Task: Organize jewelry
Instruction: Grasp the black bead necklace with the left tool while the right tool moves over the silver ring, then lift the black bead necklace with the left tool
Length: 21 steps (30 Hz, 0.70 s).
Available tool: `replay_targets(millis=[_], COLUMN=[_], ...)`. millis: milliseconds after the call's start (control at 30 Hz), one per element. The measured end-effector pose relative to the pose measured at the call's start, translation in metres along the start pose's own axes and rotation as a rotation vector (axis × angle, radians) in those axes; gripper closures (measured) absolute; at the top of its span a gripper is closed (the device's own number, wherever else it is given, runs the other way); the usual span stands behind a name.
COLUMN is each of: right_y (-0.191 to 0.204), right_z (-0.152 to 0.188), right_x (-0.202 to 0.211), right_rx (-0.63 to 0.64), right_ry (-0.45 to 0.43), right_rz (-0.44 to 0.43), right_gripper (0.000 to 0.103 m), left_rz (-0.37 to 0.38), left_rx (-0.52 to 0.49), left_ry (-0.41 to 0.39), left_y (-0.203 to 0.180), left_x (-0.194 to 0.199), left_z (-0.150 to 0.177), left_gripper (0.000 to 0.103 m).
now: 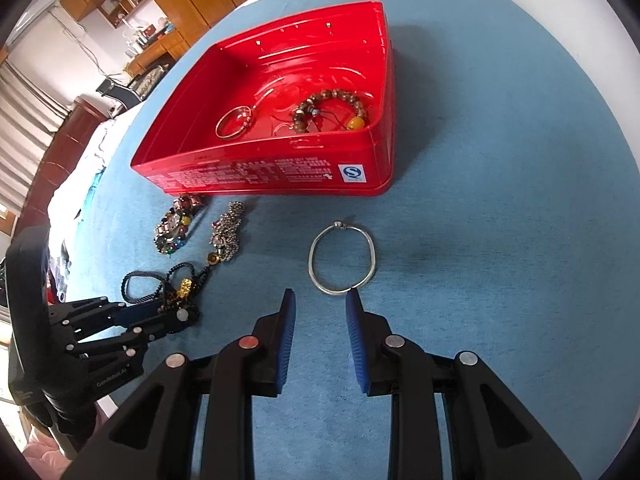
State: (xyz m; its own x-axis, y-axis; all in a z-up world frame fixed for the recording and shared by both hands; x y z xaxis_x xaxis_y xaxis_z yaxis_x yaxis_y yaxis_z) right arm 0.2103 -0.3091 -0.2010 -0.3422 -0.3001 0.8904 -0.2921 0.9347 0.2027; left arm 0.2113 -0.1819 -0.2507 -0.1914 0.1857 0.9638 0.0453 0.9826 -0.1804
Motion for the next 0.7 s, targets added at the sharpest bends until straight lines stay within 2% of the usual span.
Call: replay_targets(millis=[33, 133, 333, 567, 700], right_y=[0.0, -0.002, -0.002, 0.003, 0.003], right_z=[0.0, 0.001, -0.001, -0.004, -0.005], right_x=[0.0, -0.001, -0.002, -0.003, -0.004], right_rx=[-0.001, -0.004, -0.005, 0.004, 0.005], right_ry=[0.0, 0.002, 0.001, 0.004, 0.005], right_rz=[0.0, 0.0, -0.002, -0.005, -0.004], right_gripper=[0.077, 0.077, 0.077, 0.077, 0.077], left_rz=[0.002, 0.033, 0.084, 0.125, 0.133], left_rx=[0.0, 0.004, 0.022, 0.08, 0.121], left_ry=[-0.003, -0.019, -0.138, -0.238, -0.312], left_y=[0.0, -0.004, 0.004, 0.024, 0.043], left_x=[0.0, 0.004, 0.05, 0.09, 0.116], left_z=[-0.001, -0.007, -0.024, -0.053, -0.057], left_gripper=[0.096, 0.096, 0.097, 0.098, 0.098])
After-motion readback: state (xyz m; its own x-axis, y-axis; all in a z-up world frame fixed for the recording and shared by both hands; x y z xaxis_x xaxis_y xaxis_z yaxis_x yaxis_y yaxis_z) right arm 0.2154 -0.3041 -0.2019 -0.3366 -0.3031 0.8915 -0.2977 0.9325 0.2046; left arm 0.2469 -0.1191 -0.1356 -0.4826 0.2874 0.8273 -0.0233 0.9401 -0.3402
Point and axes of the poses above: each gripper's, at about its wrist camera, not at the fingertips, and x roughly against the way its jaws point, y to its left, z to its underside, the point moved 10 cm from there along -x, roughly the way its jaws point, and after that the axes turned 14 degrees about x, right-handed, at the moved point
